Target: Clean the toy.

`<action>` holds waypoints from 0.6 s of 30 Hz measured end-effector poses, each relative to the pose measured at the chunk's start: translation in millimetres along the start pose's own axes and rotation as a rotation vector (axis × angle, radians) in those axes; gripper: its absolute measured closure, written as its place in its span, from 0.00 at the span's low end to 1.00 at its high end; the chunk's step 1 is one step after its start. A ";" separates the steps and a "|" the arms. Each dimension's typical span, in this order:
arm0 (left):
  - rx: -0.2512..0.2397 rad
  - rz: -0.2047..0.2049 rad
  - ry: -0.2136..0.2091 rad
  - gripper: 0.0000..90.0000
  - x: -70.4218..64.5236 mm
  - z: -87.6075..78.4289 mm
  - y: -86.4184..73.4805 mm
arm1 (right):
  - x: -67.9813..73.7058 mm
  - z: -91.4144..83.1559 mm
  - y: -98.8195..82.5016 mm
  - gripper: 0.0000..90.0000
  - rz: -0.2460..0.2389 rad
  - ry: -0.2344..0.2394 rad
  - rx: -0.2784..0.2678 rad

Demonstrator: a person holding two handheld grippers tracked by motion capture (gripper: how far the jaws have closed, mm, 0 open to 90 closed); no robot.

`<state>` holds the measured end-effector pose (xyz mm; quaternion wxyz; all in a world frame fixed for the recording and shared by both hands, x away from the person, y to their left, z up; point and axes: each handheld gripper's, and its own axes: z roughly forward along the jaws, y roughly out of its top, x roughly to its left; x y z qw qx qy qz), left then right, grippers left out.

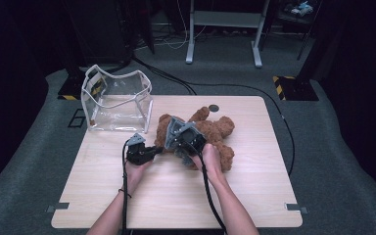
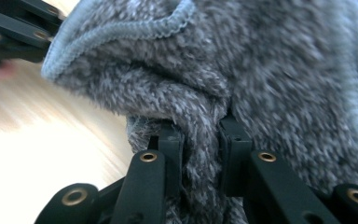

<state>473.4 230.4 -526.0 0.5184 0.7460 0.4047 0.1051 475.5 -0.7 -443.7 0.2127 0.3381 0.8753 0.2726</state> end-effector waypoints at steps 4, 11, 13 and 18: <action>0.006 0.009 -0.002 0.92 -0.3 0.1 0.2 | -10.4 -9.5 -11.8 0.84 0.060 -0.039 -0.023; 0.003 0.009 -0.001 0.92 0.1 0.2 0.2 | -30.7 -29.3 -27.9 0.84 0.128 -0.054 -0.050; 0.006 0.009 -0.001 0.92 -0.2 0.2 0.2 | -35.7 -34.2 -33.8 0.84 0.159 -0.061 -0.047; 0.011 0.013 -0.001 0.92 -0.6 0.4 0.2 | -46.0 -43.8 -56.4 0.84 0.205 -0.083 -0.051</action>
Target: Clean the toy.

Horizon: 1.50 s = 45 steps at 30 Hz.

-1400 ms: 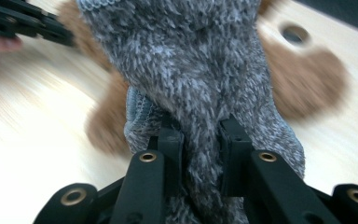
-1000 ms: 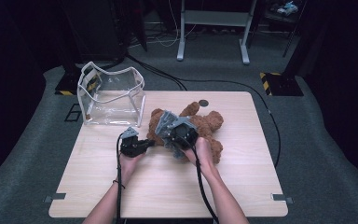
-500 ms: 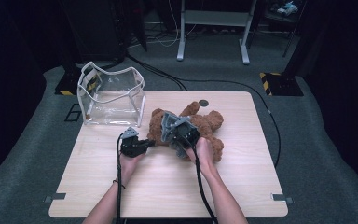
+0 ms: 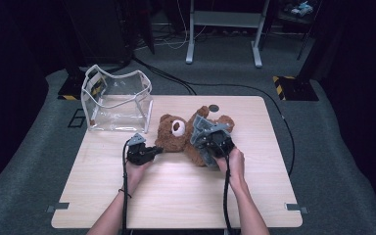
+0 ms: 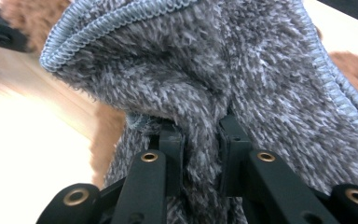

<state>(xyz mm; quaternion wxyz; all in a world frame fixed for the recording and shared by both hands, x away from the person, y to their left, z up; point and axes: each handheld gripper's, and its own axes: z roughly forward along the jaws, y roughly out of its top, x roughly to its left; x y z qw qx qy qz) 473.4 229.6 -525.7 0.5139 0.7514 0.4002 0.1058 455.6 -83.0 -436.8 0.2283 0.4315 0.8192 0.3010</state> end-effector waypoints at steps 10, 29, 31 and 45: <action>0.003 0.000 0.008 0.92 -1.0 1.1 0.3 | -28.6 -12.5 -50.2 0.83 0.056 -0.078 0.063; 0.013 0.003 0.008 0.92 -0.5 1.5 0.5 | 15.7 -10.6 8.9 0.82 -0.096 0.037 -0.042; 0.013 0.000 0.009 0.92 -0.5 1.4 0.5 | 23.5 5.5 16.2 0.82 -0.127 0.043 -0.001; 0.018 -0.006 0.008 0.92 -0.6 2.5 0.7 | 0.0 5.4 -27.8 0.83 -0.081 0.023 0.083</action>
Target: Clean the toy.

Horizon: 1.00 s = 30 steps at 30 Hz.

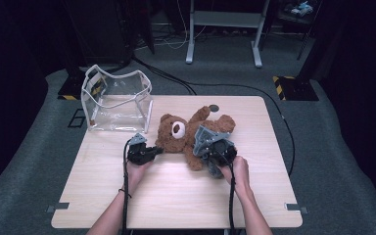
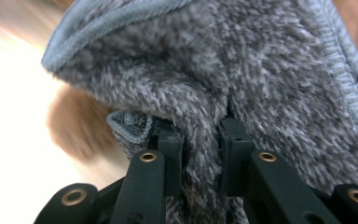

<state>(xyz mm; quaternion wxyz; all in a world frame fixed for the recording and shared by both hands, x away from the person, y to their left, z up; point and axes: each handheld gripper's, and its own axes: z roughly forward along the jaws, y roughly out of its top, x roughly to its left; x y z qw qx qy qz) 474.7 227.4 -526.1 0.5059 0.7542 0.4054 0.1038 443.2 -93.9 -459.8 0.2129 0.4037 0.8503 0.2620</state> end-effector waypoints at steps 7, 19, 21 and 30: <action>0.003 0.005 0.000 0.92 -0.3 0.2 0.0 | -23.3 -9.3 -29.7 0.83 0.076 -0.113 0.066; -0.004 0.010 -0.022 0.92 0.4 -1.1 -0.3 | 15.7 -33.2 30.6 0.82 0.013 -0.035 -0.069; -0.006 0.013 -0.029 0.92 0.7 -1.5 -0.5 | 29.1 -30.8 48.6 0.82 -0.045 -0.027 -0.087; -0.013 0.008 -0.042 0.92 0.9 -2.1 -0.7 | 91.1 13.9 87.9 0.82 -0.202 0.049 -0.071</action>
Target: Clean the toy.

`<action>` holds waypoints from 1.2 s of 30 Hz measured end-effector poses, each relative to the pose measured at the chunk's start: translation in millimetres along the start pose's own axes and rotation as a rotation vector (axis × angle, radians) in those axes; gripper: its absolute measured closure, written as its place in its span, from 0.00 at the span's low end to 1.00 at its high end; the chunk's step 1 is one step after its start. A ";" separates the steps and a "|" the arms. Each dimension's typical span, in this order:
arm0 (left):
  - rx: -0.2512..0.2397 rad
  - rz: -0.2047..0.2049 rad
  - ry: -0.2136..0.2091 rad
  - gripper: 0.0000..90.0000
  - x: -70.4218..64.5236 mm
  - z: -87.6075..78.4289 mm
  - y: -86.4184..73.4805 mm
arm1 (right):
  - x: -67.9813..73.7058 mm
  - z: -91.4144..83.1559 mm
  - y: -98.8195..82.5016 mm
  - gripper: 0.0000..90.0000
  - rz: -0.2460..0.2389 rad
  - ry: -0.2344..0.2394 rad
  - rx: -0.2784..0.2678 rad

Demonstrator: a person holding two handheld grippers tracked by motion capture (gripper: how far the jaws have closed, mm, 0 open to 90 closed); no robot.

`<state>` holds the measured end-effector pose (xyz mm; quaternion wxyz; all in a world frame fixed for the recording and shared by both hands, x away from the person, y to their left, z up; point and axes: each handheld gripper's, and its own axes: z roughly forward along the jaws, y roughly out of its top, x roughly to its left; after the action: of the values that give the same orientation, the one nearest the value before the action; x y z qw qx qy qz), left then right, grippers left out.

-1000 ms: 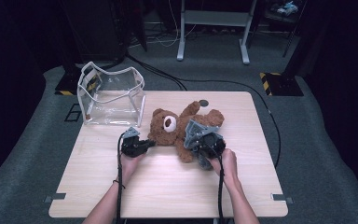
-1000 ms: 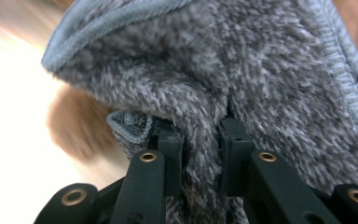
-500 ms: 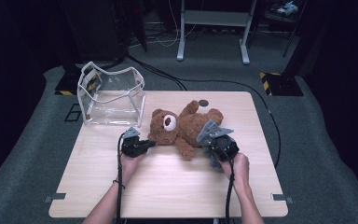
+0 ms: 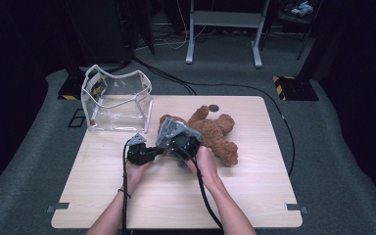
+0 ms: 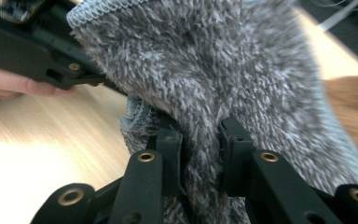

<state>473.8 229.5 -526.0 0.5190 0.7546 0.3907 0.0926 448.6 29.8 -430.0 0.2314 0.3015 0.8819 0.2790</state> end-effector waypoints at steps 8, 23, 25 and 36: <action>0.002 -0.004 0.013 0.92 0.7 0.1 0.1 | -2.5 23.5 -28.4 0.82 0.014 -0.018 0.100; 0.004 -0.006 0.017 0.92 0.8 0.2 0.3 | -43.4 -32.0 -85.5 0.81 0.158 -0.134 0.072; 0.003 -0.007 0.018 0.92 0.7 0.5 0.3 | -47.9 -38.5 -79.2 0.81 0.174 -0.146 0.021; 0.009 -0.011 0.022 0.92 1.0 1.1 0.6 | -51.7 -10.3 -51.4 0.82 0.111 -0.136 0.008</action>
<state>475.4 229.4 -526.2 0.5117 0.7538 0.4008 0.0963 458.8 -42.1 -442.4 0.2736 0.3693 0.8471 0.2667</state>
